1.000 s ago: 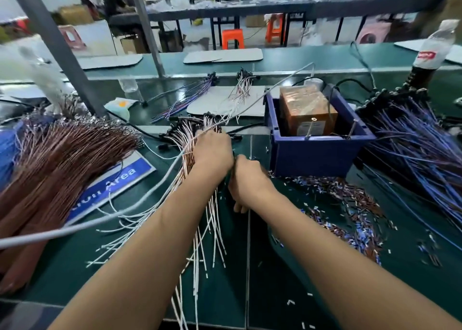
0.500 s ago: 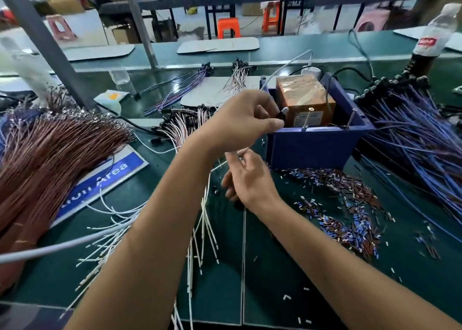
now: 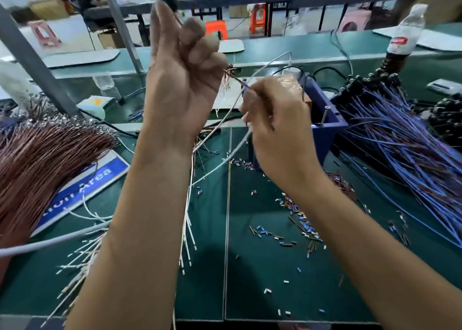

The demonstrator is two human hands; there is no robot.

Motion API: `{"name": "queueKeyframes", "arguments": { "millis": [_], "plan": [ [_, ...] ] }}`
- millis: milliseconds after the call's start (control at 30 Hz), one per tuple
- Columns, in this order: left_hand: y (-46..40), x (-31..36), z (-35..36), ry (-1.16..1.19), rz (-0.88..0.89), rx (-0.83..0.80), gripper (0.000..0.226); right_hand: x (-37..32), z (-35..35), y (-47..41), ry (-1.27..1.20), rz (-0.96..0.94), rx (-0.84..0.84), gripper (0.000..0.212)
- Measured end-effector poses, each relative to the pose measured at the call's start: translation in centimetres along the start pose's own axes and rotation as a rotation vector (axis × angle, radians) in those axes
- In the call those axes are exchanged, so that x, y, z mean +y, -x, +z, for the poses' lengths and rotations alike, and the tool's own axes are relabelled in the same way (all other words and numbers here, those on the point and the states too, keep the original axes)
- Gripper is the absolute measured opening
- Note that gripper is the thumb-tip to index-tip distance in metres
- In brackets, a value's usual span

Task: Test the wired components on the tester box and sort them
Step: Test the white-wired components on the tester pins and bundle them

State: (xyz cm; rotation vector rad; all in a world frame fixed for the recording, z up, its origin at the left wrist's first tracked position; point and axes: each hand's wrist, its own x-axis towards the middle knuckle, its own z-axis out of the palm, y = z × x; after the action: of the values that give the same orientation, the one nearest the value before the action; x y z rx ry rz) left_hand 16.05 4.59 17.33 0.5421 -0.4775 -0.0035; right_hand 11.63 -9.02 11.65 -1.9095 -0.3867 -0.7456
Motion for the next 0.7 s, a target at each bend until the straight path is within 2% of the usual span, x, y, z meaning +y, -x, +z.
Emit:
{"name": "queueKeyframes", "arguments": {
  "millis": [67, 167, 233, 333, 433, 533, 633, 700],
  "plan": [
    [-0.2, -0.3, 0.4, 0.012, 0.037, 0.039, 0.025, -0.2, -2.2, -1.0, -0.067, -0.022, -0.045, 0.020],
    [0.4, -1.4, 0.4, -0.127, 0.080, 0.071, 0.027, 0.2, -5.6, -2.4, 0.043, -0.085, -0.177, 0.018],
    [1.4, -2.8, -0.2, -0.386, 0.093, 0.105, 0.029, 1.2, -7.7, -3.1, 0.147, -0.091, -0.272, 0.013],
    [3.5, -6.1, -1.6, -0.906, 0.176, 0.083, 0.023, 3.6, -10.2, -3.1, 0.298, -0.063, -0.343, 0.013],
    [5.5, -9.5, -2.6, -1.325, 0.288, -0.012, 0.016, 6.0, -11.0, -2.2, 0.374, -0.067, -0.337, 0.012],
    [6.8, -12.2, -3.4, -1.657, 0.380, -0.184, 0.018, 8.1, -10.6, -0.6, 0.385, -0.073, -0.301, 0.010],
    [7.8, -13.8, -4.3, -1.757, 0.223, -0.284, 0.047, 10.2, -10.3, 1.2, 0.325, -0.030, -0.286, 0.008],
    [8.0, -14.2, -5.0, -1.814, 0.140, -0.310, 0.052, 11.3, -10.0, 2.0, 0.273, 0.013, -0.273, 0.007]
  ]
}}
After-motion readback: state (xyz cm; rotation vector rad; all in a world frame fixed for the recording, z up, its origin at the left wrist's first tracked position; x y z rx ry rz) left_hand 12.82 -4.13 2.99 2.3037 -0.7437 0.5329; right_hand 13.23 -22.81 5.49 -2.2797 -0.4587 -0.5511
